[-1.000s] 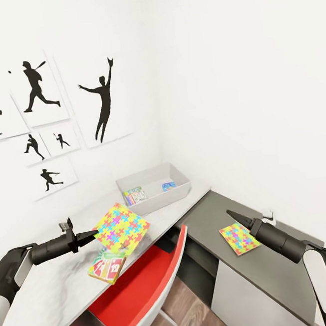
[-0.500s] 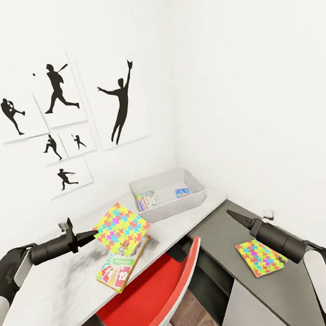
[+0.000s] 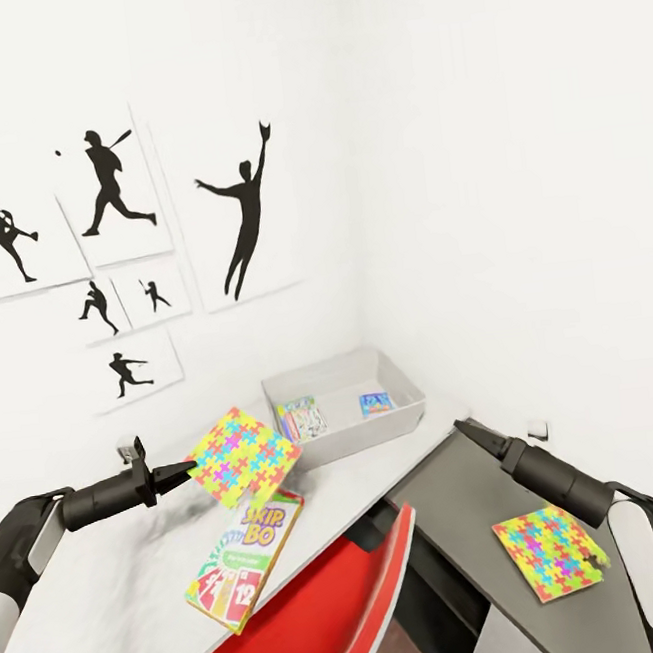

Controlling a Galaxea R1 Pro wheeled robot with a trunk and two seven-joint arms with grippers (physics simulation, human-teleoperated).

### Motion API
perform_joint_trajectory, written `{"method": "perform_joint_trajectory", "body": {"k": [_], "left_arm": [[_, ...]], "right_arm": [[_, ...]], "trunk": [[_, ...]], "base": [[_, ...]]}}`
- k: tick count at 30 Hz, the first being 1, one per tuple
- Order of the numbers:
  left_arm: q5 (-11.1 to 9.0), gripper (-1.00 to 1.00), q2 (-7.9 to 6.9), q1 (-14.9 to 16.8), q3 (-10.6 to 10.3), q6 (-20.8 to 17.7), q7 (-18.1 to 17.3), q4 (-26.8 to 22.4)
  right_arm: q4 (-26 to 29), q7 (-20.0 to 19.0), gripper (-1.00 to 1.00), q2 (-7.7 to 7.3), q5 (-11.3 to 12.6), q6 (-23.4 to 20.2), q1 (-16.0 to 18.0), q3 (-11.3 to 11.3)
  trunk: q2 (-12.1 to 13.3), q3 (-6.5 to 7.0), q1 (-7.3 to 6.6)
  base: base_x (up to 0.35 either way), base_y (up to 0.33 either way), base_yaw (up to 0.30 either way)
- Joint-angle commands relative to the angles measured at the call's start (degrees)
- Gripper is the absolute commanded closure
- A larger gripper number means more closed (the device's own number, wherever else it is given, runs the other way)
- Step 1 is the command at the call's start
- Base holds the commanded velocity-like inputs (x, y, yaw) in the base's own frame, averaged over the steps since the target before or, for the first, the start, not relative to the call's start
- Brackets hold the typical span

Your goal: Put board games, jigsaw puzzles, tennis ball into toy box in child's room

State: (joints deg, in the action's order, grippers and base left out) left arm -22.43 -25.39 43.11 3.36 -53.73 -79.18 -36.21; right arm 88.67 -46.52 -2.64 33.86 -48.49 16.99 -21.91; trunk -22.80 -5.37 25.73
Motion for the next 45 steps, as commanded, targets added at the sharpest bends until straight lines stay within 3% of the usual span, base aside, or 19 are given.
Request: {"method": "perform_joint_trajectory", "body": {"k": [1, 45], "left_arm": [[-0.16, 1.0, -0.01, 0.05, -0.02, -0.58, -0.1, 0.0], [-0.16, 1.0, -0.01, 0.05, -0.02, -0.57, -0.1, 0.0]], "right_arm": [[0.01, -0.14, -1.0, 0.0, 0.04, -0.29, 0.06, -0.06], [0.05, -2.32, -1.0, 0.0, -0.03, -0.2, 0.06, -0.06]], "trunk": [[-0.12, -0.08, 0.05], [-0.12, 1.19, 0.05]], "base": [[0.082, 0.0, 0.0], [0.099, -0.009, 0.087]]}}
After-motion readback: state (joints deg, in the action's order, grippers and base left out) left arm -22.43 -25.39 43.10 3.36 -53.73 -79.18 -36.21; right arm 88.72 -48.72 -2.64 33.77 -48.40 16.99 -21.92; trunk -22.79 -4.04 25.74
